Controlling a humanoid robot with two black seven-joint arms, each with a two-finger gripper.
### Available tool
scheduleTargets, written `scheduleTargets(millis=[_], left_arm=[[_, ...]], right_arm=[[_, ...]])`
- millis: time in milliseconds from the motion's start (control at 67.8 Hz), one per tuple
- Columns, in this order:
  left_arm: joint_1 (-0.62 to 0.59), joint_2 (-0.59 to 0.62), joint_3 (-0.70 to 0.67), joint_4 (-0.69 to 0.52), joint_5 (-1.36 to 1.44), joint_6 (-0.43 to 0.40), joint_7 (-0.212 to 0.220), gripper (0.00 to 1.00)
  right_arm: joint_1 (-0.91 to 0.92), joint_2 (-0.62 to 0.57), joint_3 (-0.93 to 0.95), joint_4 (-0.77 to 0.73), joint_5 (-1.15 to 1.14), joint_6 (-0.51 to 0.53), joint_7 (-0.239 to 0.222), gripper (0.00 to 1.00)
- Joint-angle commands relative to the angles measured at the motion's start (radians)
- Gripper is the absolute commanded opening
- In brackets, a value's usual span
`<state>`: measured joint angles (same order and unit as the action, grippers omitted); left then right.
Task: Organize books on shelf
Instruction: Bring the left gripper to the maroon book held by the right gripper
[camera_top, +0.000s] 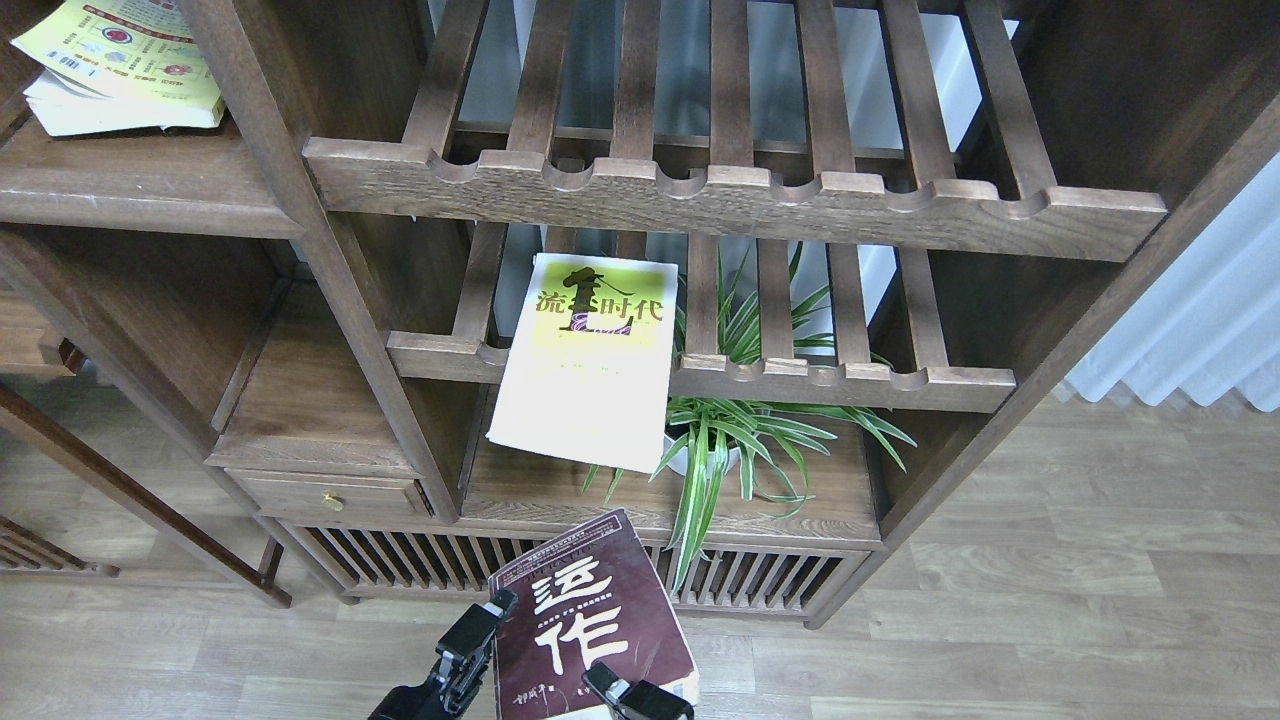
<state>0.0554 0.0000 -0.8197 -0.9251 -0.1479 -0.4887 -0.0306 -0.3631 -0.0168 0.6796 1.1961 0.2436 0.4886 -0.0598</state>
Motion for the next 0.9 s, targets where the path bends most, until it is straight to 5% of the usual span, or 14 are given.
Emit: scheduleTargets(millis=[0,162,885], left_arm=[[-0.002,0.0,-0.001,0.0,-0.022,0.0,0.003,0.22],[-0.002,0.0,-0.006,0.002,-0.022,0.0,0.001,0.09],[0.018,0.081,-0.009,0.005,-0.022,0.0,-0.003,0.08]], right_arm=[[-0.036,0.0,-0.106,-0.003,0.0,0.0,-0.012,0.06],[-0.036,-0.002,-0.104,-0.003,0.0,0.0,-0.012,0.06],[0.058,0.0,-0.044,-0.147,0.013,0.0,-0.003,0.05]])
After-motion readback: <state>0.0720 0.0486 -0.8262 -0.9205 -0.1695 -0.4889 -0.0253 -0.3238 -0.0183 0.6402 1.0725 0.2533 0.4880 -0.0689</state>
